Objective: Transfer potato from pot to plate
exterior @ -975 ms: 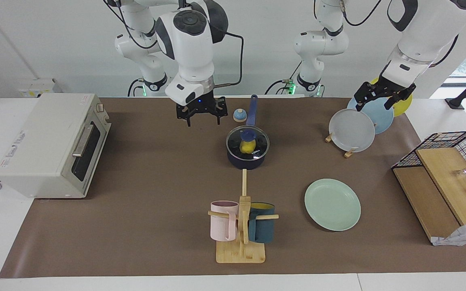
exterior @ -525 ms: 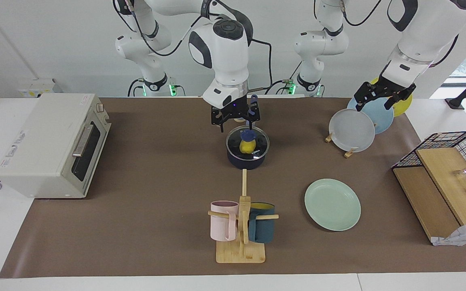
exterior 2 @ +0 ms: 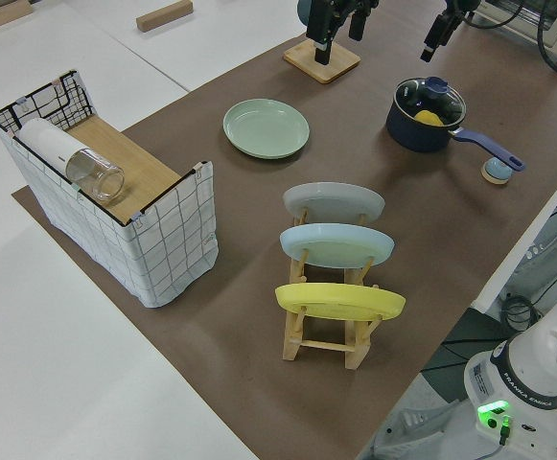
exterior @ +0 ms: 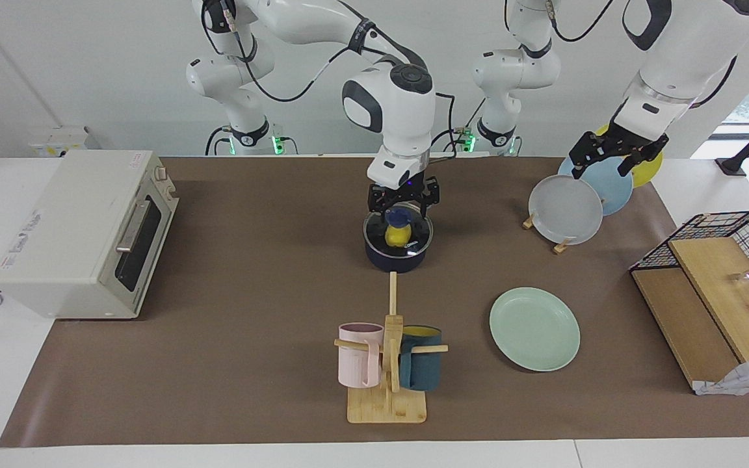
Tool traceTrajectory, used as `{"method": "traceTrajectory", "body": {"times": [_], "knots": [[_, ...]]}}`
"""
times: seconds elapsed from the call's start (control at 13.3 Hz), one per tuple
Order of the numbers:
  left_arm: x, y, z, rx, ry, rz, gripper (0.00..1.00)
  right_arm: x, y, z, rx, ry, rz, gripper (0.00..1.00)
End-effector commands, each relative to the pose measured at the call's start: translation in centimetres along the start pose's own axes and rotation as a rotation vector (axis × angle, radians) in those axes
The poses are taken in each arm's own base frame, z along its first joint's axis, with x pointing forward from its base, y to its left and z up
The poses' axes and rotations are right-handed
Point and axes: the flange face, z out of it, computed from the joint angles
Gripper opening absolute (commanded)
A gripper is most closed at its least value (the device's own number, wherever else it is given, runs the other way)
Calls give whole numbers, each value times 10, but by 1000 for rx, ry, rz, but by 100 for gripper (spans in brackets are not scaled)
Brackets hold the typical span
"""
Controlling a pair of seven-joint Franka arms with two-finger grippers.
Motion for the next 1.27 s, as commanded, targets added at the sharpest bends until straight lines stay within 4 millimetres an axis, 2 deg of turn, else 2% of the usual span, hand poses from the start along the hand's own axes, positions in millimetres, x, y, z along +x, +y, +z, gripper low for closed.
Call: {"method": "traceTrajectory", "body": {"times": [0.0, 0.6, 0.82, 0.9, 0.97, 1.2], "knots": [[-8, -5, -1, 17, 0, -1, 100, -15, -3, 14, -25, 5, -15, 100], [-8, -4, -1, 17, 0, 0, 100, -26, -11, 21, -41, -2, -55, 100], [-8, -4, -1, 17, 0, 0, 100, -27, -11, 22, -54, 1, -97, 93], [-8, -4, -1, 17, 0, 0, 100, -27, -10, 23, -56, 0, -110, 88], [-8, -5, -1, 17, 0, -1, 100, -27, -9, 24, -56, 2, -113, 79], [-8, -5, -1, 17, 0, -1, 100, -25, -9, 24, -53, 8, -124, 43]]}}
